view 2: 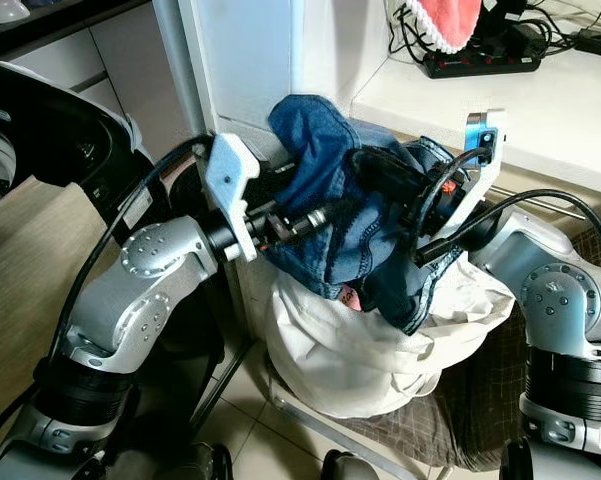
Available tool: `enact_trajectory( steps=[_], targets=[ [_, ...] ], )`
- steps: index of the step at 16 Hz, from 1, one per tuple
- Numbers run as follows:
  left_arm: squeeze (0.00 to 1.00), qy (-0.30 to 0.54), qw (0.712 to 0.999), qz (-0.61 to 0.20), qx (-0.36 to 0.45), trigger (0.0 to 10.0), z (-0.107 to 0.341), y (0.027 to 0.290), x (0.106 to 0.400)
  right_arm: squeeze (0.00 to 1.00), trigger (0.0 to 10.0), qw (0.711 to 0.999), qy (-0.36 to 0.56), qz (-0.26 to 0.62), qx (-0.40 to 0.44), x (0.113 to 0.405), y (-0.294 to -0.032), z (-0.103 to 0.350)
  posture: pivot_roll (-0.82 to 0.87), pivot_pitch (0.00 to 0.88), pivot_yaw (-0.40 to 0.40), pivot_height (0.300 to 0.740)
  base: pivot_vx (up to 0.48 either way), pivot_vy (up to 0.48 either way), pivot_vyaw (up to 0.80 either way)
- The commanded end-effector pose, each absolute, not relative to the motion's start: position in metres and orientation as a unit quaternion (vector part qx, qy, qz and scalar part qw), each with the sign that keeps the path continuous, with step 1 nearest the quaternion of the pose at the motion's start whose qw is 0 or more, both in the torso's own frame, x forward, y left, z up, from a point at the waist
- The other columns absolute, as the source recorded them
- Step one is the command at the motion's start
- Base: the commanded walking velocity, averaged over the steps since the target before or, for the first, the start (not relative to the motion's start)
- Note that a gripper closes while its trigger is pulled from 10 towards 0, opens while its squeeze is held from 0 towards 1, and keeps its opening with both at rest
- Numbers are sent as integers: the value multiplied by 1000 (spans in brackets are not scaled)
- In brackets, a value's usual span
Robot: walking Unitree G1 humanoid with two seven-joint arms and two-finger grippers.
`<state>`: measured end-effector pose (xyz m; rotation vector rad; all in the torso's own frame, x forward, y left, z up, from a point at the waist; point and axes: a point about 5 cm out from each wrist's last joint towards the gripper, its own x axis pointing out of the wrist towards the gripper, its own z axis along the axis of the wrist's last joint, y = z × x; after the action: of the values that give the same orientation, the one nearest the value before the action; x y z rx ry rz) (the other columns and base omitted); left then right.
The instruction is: Clothes washing
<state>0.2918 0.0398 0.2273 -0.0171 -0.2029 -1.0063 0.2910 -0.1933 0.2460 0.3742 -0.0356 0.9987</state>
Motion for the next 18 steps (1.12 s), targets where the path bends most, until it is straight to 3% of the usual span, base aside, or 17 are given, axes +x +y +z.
enact_trajectory(
  steps=[1,17,18],
  targets=[
    [0,-90,877,-472,-17,0,224,44,295,0,0,855,-47,486,175,286,-193,259,-59,39,29,740,0,0,0],
    [0,-83,873,-479,-43,0,222,47,292,0,0,866,-47,469,168,291,-185,260,-58,35,23,740,0,0,0],
    [0,-91,883,-458,-45,0,225,52,296,667,7725,876,-48,448,171,295,-188,260,-58,35,23,740,0,0,0]
  ],
)
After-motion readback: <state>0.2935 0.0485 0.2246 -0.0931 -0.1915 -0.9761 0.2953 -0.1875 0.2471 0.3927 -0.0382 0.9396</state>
